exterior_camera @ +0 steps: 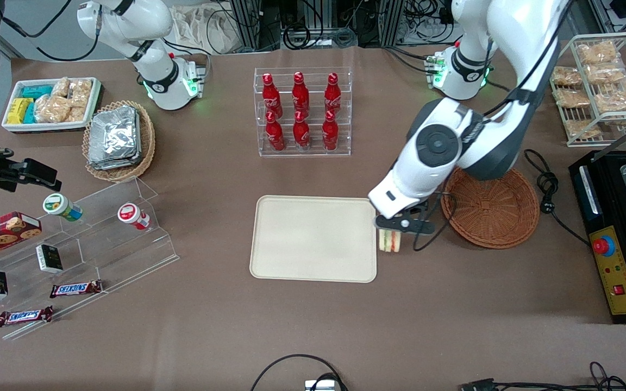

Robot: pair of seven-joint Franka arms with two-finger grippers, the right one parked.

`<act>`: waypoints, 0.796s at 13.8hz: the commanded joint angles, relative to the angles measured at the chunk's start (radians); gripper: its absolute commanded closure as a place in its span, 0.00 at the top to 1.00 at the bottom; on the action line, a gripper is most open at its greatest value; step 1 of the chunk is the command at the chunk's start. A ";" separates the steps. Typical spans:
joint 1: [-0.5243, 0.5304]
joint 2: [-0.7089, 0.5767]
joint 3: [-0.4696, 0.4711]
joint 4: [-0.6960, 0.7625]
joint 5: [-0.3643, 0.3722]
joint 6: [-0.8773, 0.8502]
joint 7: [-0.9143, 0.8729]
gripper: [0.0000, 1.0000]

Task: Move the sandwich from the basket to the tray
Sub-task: 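Lift the sandwich and carry it with the left gripper over the tray, then lower the sandwich onto the cream tray and open the left gripper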

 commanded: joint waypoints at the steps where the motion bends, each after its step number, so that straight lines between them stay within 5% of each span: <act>1: -0.031 0.103 -0.001 0.096 0.032 -0.007 -0.063 0.25; 11: -0.096 0.265 0.003 0.104 0.069 0.143 -0.089 0.25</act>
